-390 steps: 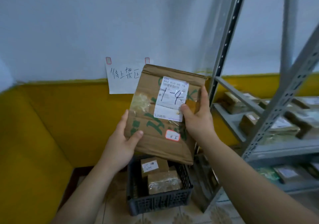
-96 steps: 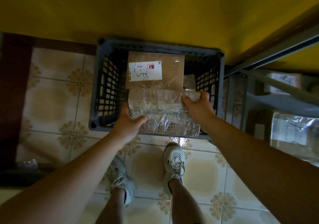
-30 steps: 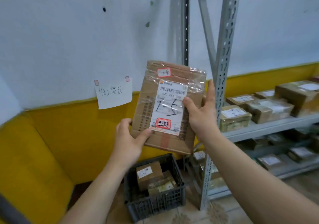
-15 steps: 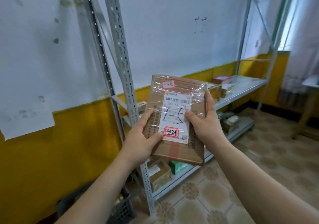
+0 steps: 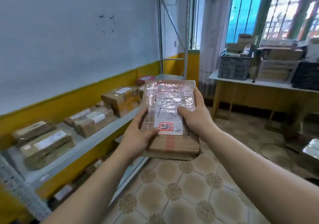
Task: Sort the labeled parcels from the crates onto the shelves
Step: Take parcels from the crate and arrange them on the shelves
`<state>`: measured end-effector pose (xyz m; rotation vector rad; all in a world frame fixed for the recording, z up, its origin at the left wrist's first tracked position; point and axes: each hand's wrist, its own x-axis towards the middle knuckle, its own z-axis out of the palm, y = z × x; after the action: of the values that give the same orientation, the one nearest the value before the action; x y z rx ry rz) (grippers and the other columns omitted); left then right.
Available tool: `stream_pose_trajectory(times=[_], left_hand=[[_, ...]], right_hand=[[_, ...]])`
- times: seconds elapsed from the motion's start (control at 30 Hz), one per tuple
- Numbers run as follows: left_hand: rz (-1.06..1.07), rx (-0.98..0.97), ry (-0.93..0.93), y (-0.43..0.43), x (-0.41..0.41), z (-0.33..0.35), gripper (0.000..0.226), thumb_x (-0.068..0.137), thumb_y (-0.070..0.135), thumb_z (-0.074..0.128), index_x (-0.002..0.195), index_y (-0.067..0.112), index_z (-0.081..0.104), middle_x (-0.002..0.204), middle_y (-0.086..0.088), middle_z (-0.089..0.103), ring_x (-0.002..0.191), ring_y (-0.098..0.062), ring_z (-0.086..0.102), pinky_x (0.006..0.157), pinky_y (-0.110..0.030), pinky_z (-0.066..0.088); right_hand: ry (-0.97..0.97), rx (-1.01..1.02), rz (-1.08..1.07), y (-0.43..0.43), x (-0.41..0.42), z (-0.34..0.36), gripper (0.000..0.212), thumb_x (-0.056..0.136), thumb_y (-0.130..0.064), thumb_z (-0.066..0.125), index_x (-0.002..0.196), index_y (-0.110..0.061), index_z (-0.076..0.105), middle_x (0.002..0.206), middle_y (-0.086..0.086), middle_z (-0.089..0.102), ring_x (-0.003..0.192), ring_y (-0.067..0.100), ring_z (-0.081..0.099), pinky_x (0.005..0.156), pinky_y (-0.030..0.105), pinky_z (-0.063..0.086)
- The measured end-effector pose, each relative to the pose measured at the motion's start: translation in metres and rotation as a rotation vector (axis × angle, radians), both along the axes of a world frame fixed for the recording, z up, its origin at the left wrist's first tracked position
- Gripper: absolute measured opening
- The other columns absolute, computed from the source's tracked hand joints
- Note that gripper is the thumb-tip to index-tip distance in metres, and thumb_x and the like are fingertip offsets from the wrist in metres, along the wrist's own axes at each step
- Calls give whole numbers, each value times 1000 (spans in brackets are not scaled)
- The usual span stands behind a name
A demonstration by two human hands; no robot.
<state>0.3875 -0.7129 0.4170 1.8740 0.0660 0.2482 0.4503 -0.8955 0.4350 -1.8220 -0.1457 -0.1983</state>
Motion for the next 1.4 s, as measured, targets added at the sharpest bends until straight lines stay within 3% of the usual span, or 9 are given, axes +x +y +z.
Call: stream_pose_trajectory(times=[0.3,0.4,0.53,0.7,0.87,0.97,1.1,1.23,1.4], left_hand=[[-39,-33,-32,-25,167,-12,74,86,28,70,146,45,30,127,13,43,114,-18,55,95,-42,52],[-38,-28,-66,-23,236,-9,74,86,26,71,146,45,31,131,16,43,117,-17,54,100,-40,48],[-72,11,-90,-29,324,2,73,86,23,70,147,42,32,142,14,42,125,-14,48,108,-40,40],[-130,39,-96,-51,408,3,71,87,17,69,145,38,35,129,21,42,118,-4,46,98,-23,35],[-114,72,-96,-82,490,-6,69,86,15,71,138,43,36,117,32,44,106,5,49,84,-8,36],[-80,88,-80,-106,541,-14,73,86,15,71,145,36,35,129,18,43,115,-4,45,89,-14,35],[-48,76,-30,-140,609,-17,73,85,15,72,145,35,37,137,12,44,118,-7,46,90,-16,36],[-8,60,5,-160,662,-15,69,86,15,71,144,36,38,128,14,45,110,-6,48,70,1,38],[44,73,44,-148,725,-21,68,86,18,71,143,39,38,129,14,44,109,-6,48,79,-12,40]], right_hand=[[7,-72,-31,-27,167,1,87,88,-26,68,153,-45,14,131,-1,57,97,17,65,83,36,55],[6,-50,-32,-26,234,6,85,91,-24,68,153,-45,14,121,-6,59,88,13,67,74,31,56],[13,-15,-81,-33,314,11,83,89,-24,69,150,-48,18,105,-13,63,86,16,69,78,42,60],[58,-19,-99,-59,394,11,84,92,-20,68,153,-44,16,116,-2,63,62,7,69,47,17,49],[98,-18,-78,-90,478,-1,79,94,-23,64,152,-45,16,103,-11,62,78,17,73,63,36,62],[125,-26,-50,-114,532,-10,78,93,-27,63,150,-50,14,108,-3,65,88,31,72,76,53,60],[125,-66,-14,-151,602,-11,78,95,-30,61,152,-47,12,113,-3,64,85,23,73,75,47,60],[128,-106,33,-169,665,-10,77,96,-30,61,155,-41,11,117,-2,63,91,19,70,76,42,58],[186,-111,108,-157,743,-22,81,95,-32,62,156,-40,9,106,-6,64,98,24,69,80,43,56]])
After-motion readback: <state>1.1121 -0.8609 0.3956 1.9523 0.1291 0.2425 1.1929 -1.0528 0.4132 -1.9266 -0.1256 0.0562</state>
